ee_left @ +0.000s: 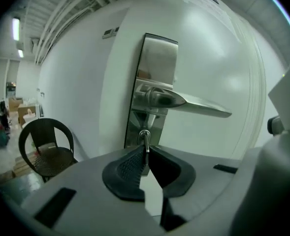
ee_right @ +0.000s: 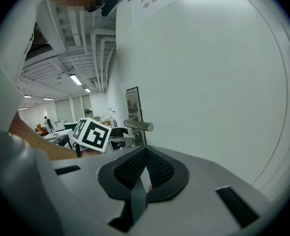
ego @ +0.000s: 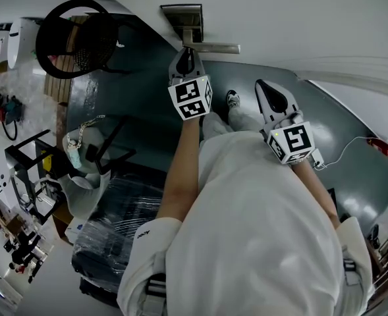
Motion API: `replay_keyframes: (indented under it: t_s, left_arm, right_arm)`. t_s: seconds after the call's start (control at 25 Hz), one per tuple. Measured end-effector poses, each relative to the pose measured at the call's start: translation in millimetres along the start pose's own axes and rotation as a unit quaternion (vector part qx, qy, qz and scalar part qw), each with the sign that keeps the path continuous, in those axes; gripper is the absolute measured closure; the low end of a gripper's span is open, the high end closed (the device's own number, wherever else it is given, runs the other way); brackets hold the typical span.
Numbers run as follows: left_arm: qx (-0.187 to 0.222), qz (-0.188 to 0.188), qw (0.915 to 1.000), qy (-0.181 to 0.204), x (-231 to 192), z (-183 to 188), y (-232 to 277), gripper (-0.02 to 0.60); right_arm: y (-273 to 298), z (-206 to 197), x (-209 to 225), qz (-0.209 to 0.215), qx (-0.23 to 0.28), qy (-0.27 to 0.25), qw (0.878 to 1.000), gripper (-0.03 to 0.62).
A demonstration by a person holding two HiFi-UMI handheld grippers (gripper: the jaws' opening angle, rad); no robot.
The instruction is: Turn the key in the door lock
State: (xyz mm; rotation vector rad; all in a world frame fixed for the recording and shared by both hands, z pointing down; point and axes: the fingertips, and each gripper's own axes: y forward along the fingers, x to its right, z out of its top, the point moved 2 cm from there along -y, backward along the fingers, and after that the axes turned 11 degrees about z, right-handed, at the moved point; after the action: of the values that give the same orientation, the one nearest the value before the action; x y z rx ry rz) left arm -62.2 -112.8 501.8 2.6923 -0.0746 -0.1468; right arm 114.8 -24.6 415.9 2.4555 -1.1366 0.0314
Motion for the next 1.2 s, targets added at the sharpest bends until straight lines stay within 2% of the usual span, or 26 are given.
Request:
replay_keyframes:
  t_s: [0.12, 0.2, 0.28, 0.36, 0.4, 0.52, 0.56, 0.64, 0.72, 0.88, 0.92, 1.04, 1.2]
  left_arm:
    - [0.000, -0.026, 0.9993, -0.026, -0.3, 0.1, 0.7, 0.555]
    - [-0.006, -0.049, 0.9960, -0.075, -1.9, 0.5, 1.0, 0.555]
    - [-0.013, -0.078, 0.9851, -0.153, -3.8, -0.4, 1.8, 0.555]
    - [-0.019, -0.104, 0.9691, -0.223, -5.3, -2.0, 2.7, 0.555]
    - [-0.020, -0.112, 0.9633, -0.243, -5.7, -2.6, 3.0, 0.555]
    - [-0.026, -0.126, 0.9534, -0.273, -5.6, -3.2, 3.2, 0.555]
    - [-0.030, -0.135, 0.9455, -0.295, -6.0, -4.0, 3.6, 0.555]
    - [-0.039, -0.159, 0.9183, -0.360, -8.6, -7.8, 5.1, 0.555]
    - [-0.043, -0.185, 0.8842, -0.427, -9.2, -8.0, 5.5, 0.555]
    - [-0.045, -0.223, 0.8319, -0.506, -6.4, -2.7, 4.8, 0.555]
    - [-0.045, -0.234, 0.8130, -0.532, -5.8, -2.7, 5.0, 0.555]
    - [-0.038, -0.261, 0.7458, -0.612, -5.3, -2.1, 4.3, 0.555]
    - [-0.029, -0.283, 0.6734, -0.682, -7.1, -4.9, 5.0, 0.554]
  right_arm:
    - [1.4, 0.4, 0.4, 0.002, -0.002, 0.000, 1.000, 0.599]
    - [2.4, 0.9, -0.1, 0.004, -0.002, 0.000, 1.000, 0.599]
    - [3.1, 0.4, -0.2, 0.005, -0.002, 0.000, 1.000, 0.598]
    - [3.3, -1.2, 0.1, 0.006, -0.003, 0.000, 1.000, 0.598]
    - [3.2, -1.8, 0.2, 0.006, -0.003, 0.000, 1.000, 0.598]
    - [2.9, -2.5, 0.1, 0.007, -0.003, 0.000, 1.000, 0.598]
    - [3.0, -2.5, 0.0, 0.007, -0.002, 0.001, 1.000, 0.598]
    - [3.9, -3.1, -0.5, 0.008, -0.002, 0.001, 1.000, 0.597]
    - [4.7, -3.2, -1.1, 0.009, -0.002, 0.001, 1.000, 0.597]
    - [5.0, -2.8, -1.9, 0.010, -0.002, 0.000, 1.000, 0.598]
    - [4.8, -2.9, -2.1, 0.010, -0.002, 0.000, 1.000, 0.597]
    - [4.3, -2.8, -3.1, 0.011, -0.004, 0.000, 1.000, 0.598]
    - [3.4, -3.0, -3.7, 0.009, -0.004, 0.001, 1.000, 0.599]
